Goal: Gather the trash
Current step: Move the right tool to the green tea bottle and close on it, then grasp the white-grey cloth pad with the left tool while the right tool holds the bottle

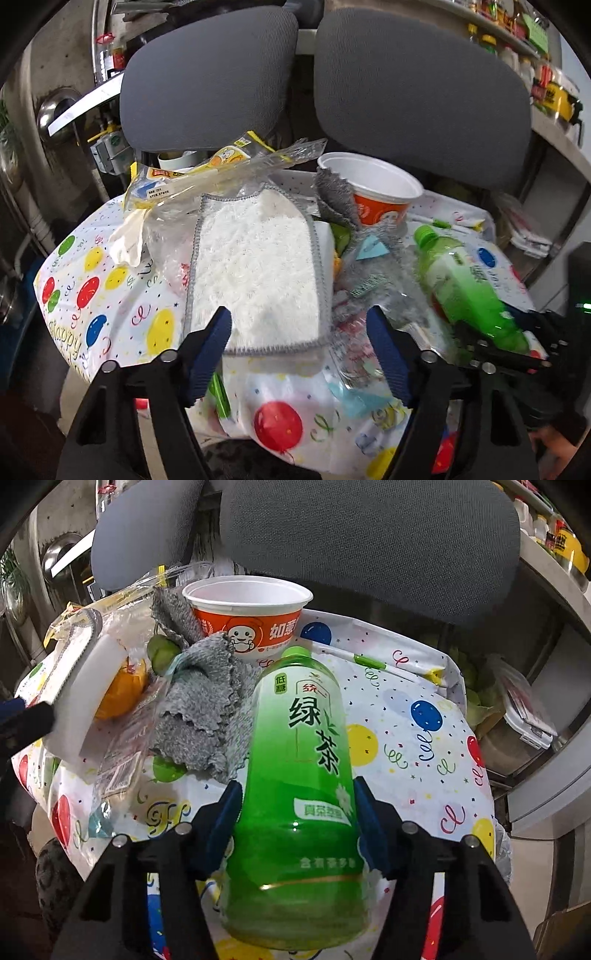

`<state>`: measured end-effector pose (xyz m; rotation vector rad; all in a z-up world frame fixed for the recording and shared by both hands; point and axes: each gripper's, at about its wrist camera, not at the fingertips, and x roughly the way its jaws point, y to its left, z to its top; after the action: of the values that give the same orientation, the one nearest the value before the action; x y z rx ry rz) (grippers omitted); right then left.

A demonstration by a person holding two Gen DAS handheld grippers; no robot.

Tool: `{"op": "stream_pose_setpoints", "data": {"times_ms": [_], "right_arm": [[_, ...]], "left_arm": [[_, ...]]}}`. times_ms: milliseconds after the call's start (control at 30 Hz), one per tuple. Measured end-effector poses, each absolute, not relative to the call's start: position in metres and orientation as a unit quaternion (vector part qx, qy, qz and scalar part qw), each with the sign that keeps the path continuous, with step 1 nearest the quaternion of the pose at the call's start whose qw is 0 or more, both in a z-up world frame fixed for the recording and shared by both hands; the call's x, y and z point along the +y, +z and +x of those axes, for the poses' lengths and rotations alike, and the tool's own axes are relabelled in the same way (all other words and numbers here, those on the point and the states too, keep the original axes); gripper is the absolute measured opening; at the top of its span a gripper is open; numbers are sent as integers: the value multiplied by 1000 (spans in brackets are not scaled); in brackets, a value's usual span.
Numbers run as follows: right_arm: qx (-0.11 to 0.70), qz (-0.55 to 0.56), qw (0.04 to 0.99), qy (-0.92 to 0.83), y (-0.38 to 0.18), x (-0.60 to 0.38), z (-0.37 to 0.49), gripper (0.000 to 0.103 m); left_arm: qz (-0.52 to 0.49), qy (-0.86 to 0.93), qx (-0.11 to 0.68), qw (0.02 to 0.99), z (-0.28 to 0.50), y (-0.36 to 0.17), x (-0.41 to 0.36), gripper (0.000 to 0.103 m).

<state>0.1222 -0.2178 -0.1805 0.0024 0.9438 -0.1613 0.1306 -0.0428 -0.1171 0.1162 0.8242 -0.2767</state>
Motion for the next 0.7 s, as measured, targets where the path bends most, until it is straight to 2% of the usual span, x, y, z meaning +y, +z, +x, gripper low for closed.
{"op": "stream_pose_setpoints", "data": {"times_ms": [100, 200, 333, 500, 700], "right_arm": [[453, 7, 888, -74, -179, -220, 121, 60], [450, 12, 890, -73, -177, -224, 120, 60], [441, 21, 894, -72, -172, -229, 117, 59], [436, 26, 897, -70, -167, -234, 116, 57], [439, 17, 896, -71, -168, -232, 115, 56]], "left_arm": [[48, -128, 412, 901, 140, -124, -39, 52], [34, -141, 414, 899, 142, -126, -33, 41], [16, -160, 402, 901, 137, -117, -25, 16], [-1, -170, 377, 911, 131, -97, -12, 5], [-7, -172, 379, 909, 126, -98, -10, 4]]}}
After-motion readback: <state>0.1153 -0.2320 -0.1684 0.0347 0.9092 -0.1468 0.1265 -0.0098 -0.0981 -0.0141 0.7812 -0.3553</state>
